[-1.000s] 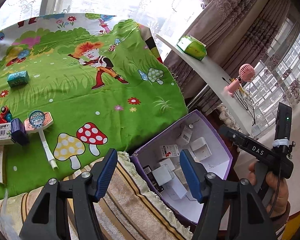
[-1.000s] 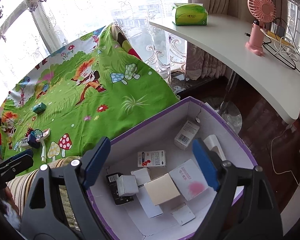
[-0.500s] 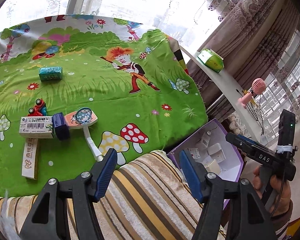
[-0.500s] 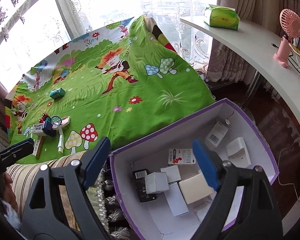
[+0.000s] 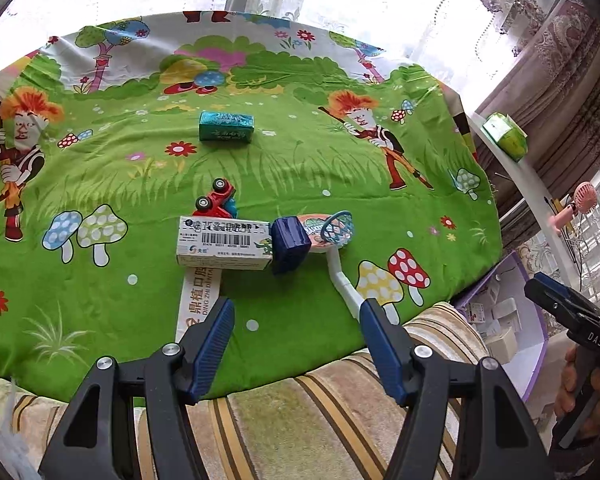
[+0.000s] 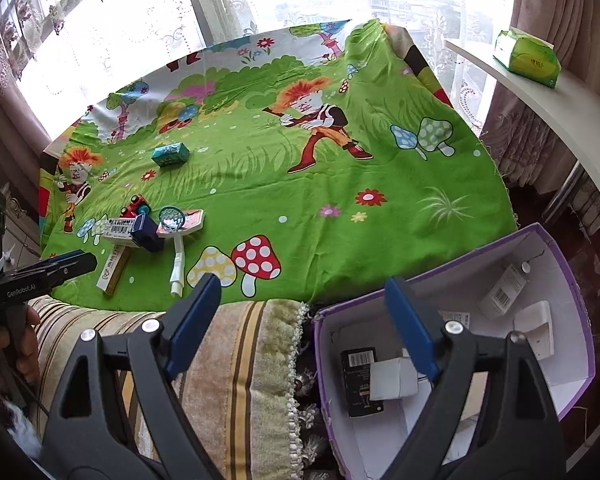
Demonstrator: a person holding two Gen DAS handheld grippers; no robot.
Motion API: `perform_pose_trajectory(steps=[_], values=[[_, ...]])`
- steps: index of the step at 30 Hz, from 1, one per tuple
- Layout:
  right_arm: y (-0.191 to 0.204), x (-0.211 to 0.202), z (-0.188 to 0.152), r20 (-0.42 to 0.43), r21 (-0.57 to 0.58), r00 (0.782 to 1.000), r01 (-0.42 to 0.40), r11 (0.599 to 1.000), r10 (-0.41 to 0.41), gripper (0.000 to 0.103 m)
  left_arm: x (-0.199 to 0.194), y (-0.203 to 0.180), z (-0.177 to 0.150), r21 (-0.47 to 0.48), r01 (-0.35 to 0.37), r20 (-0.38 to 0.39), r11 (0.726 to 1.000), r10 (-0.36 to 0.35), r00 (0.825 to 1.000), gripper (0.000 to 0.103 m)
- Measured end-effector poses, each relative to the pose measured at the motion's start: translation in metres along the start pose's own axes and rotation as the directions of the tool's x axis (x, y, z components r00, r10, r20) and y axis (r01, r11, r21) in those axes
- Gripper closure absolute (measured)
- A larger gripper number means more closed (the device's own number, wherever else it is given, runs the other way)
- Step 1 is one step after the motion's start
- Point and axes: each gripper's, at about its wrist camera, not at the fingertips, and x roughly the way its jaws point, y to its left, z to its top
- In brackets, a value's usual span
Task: Organize rigid objects
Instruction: 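Move both tools back over the remaining items on the bed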
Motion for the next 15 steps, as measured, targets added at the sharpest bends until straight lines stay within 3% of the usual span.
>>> perform_pose_trajectory(steps=[4,8,15], values=[[0.017,0.007,0.004,-0.007,-0.038,1.0,-0.02,0.999,0.02,0.017,0.015,0.012,0.005,0.003,-0.063,-0.034,0.998,0.063,0.997,0.035],[0.031,0.015,0.006,-0.021,-0.067,0.999,-0.04,0.997,0.038,0.017,0.028,0.017,0.011,0.014,-0.094,-0.052,0.995,0.094,0.994,0.028],[0.049,0.03,0.003,-0.05,-0.097,0.996,-0.074,0.993,0.069,0.017,0.051,0.023,0.022,0.037,-0.156,-0.085,0.987,0.159,0.984,0.026]])
